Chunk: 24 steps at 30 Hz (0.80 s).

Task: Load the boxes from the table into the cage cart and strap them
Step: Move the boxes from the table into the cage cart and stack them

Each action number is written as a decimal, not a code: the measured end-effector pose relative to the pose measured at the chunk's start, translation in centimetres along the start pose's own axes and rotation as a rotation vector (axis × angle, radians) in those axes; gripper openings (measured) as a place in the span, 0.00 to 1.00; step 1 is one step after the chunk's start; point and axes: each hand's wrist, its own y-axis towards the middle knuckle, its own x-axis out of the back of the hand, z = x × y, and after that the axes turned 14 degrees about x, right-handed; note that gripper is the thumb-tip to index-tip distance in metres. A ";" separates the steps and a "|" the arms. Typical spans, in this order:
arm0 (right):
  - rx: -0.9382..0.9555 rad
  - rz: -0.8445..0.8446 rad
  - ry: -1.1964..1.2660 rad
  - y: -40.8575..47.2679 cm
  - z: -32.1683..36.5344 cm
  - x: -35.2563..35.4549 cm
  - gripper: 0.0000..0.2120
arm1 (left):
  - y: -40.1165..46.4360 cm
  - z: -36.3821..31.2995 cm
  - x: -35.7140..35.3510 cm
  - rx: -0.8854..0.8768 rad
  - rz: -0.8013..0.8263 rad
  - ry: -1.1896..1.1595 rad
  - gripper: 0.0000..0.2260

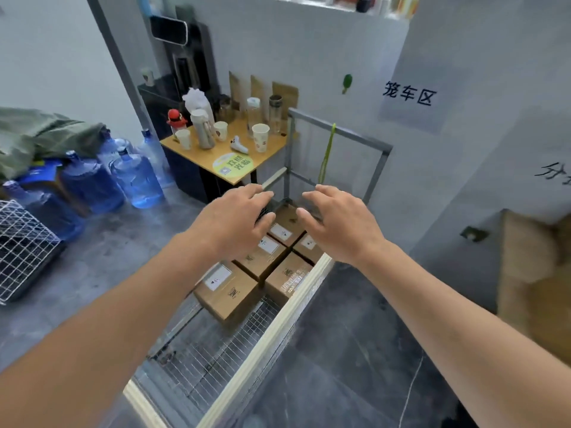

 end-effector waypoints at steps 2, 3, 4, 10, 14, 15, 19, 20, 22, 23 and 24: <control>-0.012 -0.016 -0.020 -2.2 -1.0 1.6 0.24 | -0.5 -2.5 0.3 -0.035 -0.016 -0.008 0.25; -0.019 -0.018 -0.029 -3.3 -1.5 2.2 0.24 | -0.7 -3.8 0.4 -0.051 -0.022 -0.013 0.25; -0.030 -0.018 -0.034 -4.4 -2.0 2.9 0.24 | -1.0 -5.1 0.5 -0.065 -0.030 -0.016 0.25; -0.117 -0.070 -0.048 -10.6 -4.4 6.5 0.27 | -2.8 -12.0 0.9 -0.166 -0.055 -0.009 0.26; -0.205 -0.094 -0.061 -14.7 -4.9 8.7 0.27 | -3.7 -15.9 1.7 -0.270 -0.036 -0.024 0.26; -0.230 -0.100 -0.069 -15.7 -4.9 9.1 0.27 | -3.9 -16.7 1.9 -0.299 -0.034 -0.029 0.26; -0.347 -0.129 -0.097 -19.4 -4.4 10.6 0.27 | -4.8 -19.7 2.6 -0.431 -0.026 -0.036 0.25; -0.377 -0.132 -0.111 -20.2 -4.1 10.8 0.27 | -5.0 -20.3 2.7 -0.465 -0.023 -0.037 0.25; -0.446 -0.142 -0.135 -21.8 -3.6 11.2 0.27 | -5.4 -21.4 2.9 -0.529 -0.011 -0.041 0.25; -0.483 -0.150 -0.140 -22.6 -3.2 11.5 0.27 | -5.8 -22.0 3.0 -0.565 -0.002 -0.044 0.25; -0.520 -0.160 -0.143 -23.4 -2.7 11.6 0.27 | -6.1 -22.6 3.0 -0.601 0.005 -0.047 0.25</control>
